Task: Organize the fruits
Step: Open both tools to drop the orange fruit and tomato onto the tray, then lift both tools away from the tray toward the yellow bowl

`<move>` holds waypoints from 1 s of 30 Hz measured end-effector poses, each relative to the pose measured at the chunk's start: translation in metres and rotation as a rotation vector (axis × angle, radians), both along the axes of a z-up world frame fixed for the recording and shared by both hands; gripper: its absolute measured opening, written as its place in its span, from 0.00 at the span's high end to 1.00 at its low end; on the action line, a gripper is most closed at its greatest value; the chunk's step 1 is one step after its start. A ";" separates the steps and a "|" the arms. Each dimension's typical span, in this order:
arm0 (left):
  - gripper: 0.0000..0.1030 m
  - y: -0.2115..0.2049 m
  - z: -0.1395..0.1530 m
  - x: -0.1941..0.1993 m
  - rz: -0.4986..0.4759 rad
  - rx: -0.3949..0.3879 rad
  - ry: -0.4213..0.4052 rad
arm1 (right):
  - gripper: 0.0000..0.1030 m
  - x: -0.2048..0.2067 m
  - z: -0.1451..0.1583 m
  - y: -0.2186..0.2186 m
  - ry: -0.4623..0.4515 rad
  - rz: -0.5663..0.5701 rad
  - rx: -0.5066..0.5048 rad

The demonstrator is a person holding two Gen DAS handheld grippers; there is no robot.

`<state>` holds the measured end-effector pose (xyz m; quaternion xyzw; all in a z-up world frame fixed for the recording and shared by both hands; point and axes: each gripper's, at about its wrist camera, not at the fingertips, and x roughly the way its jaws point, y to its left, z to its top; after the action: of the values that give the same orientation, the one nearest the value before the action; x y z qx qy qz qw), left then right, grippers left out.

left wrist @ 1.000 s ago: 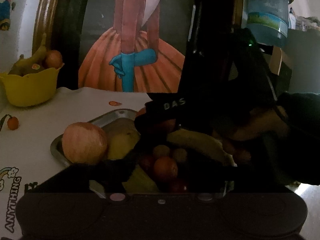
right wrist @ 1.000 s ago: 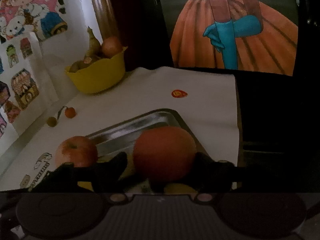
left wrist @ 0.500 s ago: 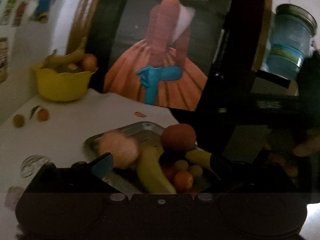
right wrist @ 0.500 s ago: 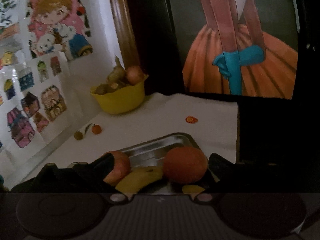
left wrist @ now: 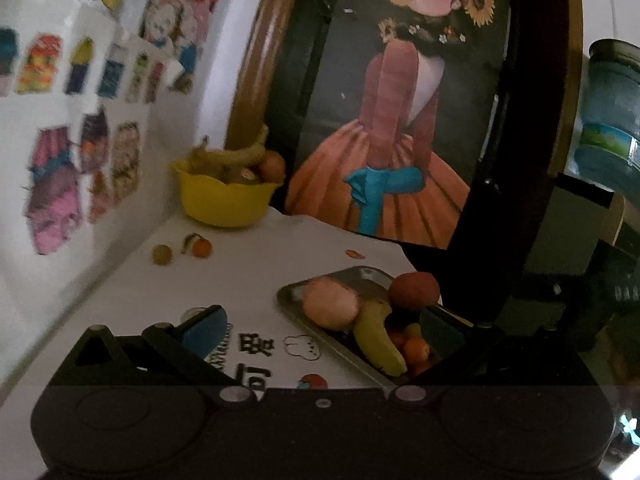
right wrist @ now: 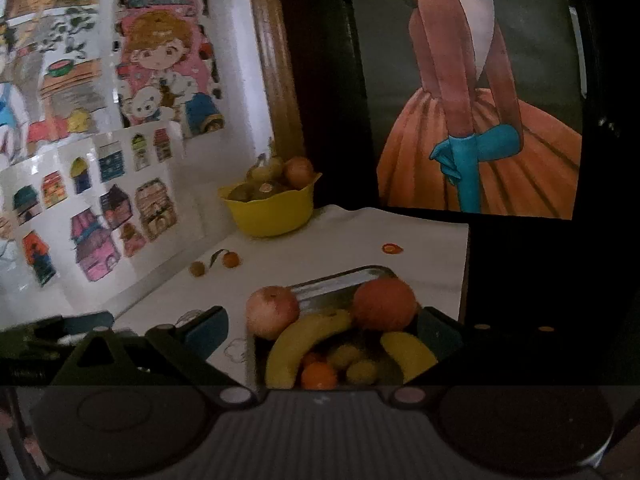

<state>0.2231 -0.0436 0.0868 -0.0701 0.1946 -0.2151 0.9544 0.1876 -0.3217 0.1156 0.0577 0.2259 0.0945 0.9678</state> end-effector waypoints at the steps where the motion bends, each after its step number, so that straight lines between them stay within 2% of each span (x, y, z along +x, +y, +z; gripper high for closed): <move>1: 0.01 0.003 0.003 -0.006 0.009 0.004 -0.008 | 0.00 -0.007 -0.001 0.003 0.001 0.009 -0.007; 9: 0.01 0.024 0.015 -0.046 0.062 0.030 -0.029 | 0.00 -0.052 -0.014 0.026 0.038 0.068 -0.058; 18: 0.01 0.048 0.003 -0.080 0.101 0.070 -0.001 | 0.00 -0.095 -0.036 0.060 0.125 0.132 -0.065; 24: 0.01 0.065 -0.009 -0.092 0.129 0.092 0.014 | 0.00 -0.110 -0.054 0.087 0.186 0.170 -0.076; 30: 0.01 0.087 -0.021 -0.091 0.166 0.074 0.068 | 0.00 -0.112 -0.068 0.113 0.234 0.206 -0.079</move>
<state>0.1326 0.0430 0.0659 -0.0581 0.2282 -0.1252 0.9638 0.0758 -0.2084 0.0474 0.0067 0.3454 0.1768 0.9216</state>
